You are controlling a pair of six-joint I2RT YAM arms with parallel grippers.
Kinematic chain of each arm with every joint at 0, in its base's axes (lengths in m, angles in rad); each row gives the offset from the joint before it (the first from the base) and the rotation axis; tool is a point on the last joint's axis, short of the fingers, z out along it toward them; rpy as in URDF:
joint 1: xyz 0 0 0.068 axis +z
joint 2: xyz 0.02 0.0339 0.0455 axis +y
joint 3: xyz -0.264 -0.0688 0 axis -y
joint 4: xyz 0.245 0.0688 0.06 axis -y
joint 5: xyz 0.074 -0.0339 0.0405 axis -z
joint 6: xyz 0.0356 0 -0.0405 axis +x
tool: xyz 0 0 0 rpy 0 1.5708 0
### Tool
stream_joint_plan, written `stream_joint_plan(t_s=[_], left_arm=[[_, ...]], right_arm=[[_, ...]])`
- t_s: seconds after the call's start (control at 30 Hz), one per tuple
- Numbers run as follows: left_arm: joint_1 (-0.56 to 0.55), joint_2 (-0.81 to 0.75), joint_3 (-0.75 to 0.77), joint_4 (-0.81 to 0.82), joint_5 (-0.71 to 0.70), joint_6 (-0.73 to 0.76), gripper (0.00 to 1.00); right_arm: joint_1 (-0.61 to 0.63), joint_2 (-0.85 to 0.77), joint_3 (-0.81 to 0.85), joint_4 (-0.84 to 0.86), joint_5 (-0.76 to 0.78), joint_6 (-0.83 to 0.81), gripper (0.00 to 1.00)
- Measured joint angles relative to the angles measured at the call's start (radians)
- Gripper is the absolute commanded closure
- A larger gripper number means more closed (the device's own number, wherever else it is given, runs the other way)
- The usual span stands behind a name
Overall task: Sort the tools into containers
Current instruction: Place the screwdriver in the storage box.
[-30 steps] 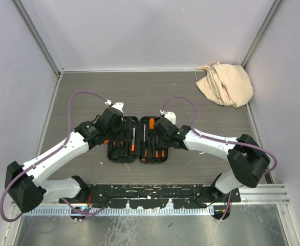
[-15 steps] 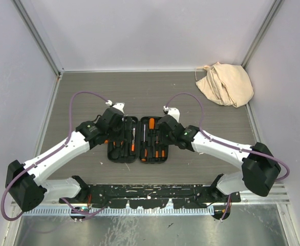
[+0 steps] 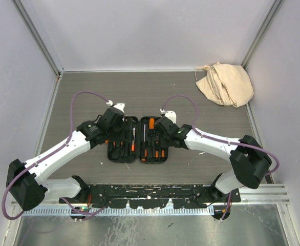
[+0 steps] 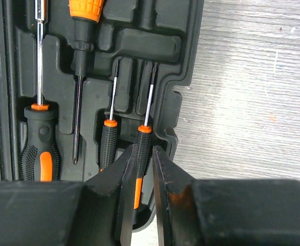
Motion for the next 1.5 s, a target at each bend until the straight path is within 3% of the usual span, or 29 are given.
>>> stream_joint_plan(t_s=[0.9, 1.5], left_arm=[[0.0, 0.005, -0.008, 0.013, 0.002, 0.0, 0.33], [0.0, 0.021, -0.01, 0.016, 0.005, 0.0, 0.34]], right_arm=[[0.0, 0.08, 0.018, 0.002, -0.031, 0.001, 0.82], [-0.001, 0.093, 0.013, 0.007, -0.036, 0.006, 0.99]])
